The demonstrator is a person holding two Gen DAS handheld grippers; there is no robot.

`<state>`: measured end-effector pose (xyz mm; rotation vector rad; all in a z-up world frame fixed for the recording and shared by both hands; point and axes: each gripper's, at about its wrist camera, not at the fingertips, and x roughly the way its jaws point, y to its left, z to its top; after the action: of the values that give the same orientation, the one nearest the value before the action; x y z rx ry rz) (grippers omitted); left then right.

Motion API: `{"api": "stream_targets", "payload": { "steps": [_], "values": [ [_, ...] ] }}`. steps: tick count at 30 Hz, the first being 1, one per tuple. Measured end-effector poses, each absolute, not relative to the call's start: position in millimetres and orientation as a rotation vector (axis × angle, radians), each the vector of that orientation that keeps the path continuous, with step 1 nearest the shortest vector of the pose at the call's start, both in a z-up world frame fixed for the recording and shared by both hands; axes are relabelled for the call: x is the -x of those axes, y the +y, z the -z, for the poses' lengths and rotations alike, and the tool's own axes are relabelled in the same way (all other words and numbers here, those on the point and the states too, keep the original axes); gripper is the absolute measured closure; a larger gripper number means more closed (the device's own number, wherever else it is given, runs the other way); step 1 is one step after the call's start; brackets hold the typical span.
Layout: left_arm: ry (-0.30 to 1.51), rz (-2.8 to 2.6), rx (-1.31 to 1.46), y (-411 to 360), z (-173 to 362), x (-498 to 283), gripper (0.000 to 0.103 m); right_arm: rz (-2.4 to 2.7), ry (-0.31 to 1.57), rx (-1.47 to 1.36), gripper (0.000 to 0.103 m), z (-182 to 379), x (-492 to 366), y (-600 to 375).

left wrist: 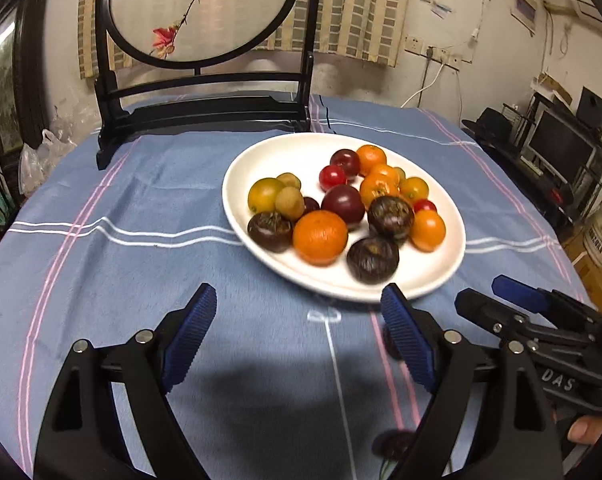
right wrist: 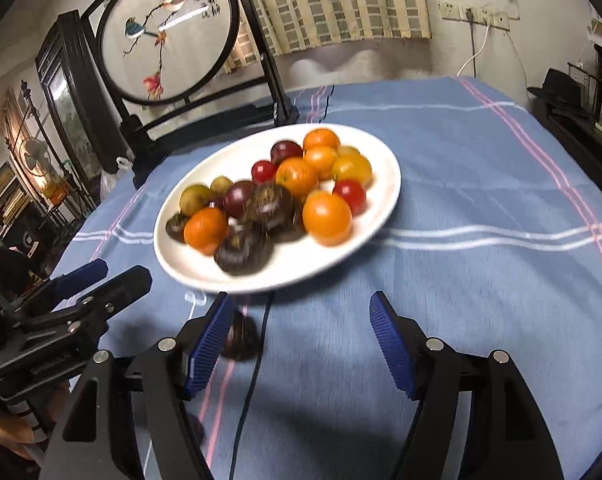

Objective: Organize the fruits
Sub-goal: 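Carry both fruits over the plate and open both tools, then grasp a dark red cherry with the left tool while the right tool grasps a dark brown date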

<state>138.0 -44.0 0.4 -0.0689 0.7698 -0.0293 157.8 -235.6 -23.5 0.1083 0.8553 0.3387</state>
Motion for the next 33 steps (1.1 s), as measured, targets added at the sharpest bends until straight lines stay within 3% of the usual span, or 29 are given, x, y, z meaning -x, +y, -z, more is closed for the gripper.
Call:
{"api": "stream_targets", "payload": {
  "steps": [21, 22, 24, 25, 26, 33],
  "values": [
    [0.921, 0.209, 0.016, -76.5, 32.8, -83.5, 0.019, -0.278, 0.875, -0.048, 0.031, 34.4, -156.8, -236.9],
    [0.926, 0.219, 0.001, -80.1, 34.6, -81.4, 0.022, -0.282, 0.875, -0.044, 0.031, 34.5, -156.3, -235.6],
    [0.955, 0.254, -0.018, -85.1, 40.2, -82.5, 0.042, -0.295, 0.875, -0.041, 0.031, 34.2, -156.0, -233.1],
    [0.973, 0.276, -0.005, -84.9, 42.8, -85.3, 0.06, -0.302, 0.875, -0.041, 0.031, 34.0, -155.4, -231.9],
    [0.959, 0.264, -0.007, -83.4, 41.9, -85.5, 0.071, -0.306, 0.875, -0.039, 0.031, 34.0, -155.1, -230.6],
    [0.934, 0.255, -0.017, -79.7, 40.3, -86.3, 0.073, -0.374, 0.912, 0.001, 0.031, 39.4, -152.2, -210.0]
  ]
}}
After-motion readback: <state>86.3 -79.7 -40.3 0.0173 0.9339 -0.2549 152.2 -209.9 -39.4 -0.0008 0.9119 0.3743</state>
